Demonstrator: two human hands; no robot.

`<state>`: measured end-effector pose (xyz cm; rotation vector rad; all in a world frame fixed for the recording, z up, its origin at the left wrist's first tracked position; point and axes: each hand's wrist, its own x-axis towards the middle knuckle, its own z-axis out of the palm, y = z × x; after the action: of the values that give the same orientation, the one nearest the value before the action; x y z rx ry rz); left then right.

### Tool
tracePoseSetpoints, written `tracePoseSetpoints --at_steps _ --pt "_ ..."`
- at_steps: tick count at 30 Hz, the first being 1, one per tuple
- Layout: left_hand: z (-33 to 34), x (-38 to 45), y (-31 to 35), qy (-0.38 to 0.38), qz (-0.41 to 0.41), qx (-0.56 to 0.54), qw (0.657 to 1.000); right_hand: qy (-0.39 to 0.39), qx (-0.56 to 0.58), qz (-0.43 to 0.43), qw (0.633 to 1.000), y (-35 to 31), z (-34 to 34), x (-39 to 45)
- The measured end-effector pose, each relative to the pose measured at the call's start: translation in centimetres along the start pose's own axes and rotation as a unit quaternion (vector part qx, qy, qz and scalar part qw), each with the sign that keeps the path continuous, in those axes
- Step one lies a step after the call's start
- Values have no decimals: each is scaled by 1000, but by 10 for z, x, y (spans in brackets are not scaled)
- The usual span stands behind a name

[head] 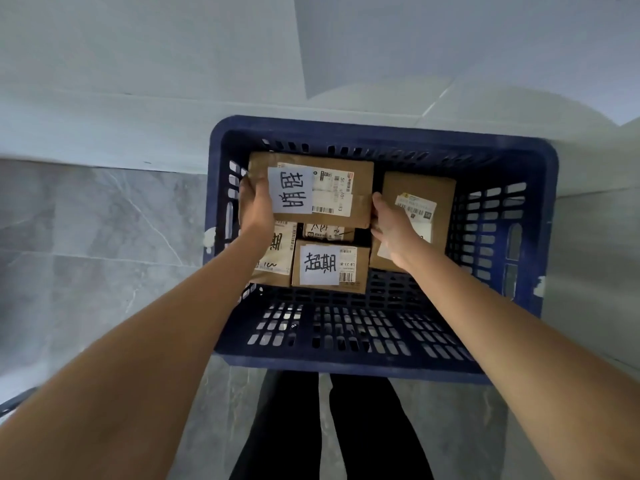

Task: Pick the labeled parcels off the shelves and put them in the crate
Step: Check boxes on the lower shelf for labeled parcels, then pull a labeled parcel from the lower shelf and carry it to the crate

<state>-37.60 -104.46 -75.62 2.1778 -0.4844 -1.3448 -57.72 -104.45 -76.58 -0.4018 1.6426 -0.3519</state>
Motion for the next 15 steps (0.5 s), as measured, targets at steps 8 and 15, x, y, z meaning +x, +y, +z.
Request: tracePoseSetpoints --at_steps 8,15 --pt "-7 -62 27 37 33 -42 998 53 -64 -7 996 -31 1 -56" --pt "-57 -145 53 -103 108 297 943 17 -295 -194 936 -67 2 -160"
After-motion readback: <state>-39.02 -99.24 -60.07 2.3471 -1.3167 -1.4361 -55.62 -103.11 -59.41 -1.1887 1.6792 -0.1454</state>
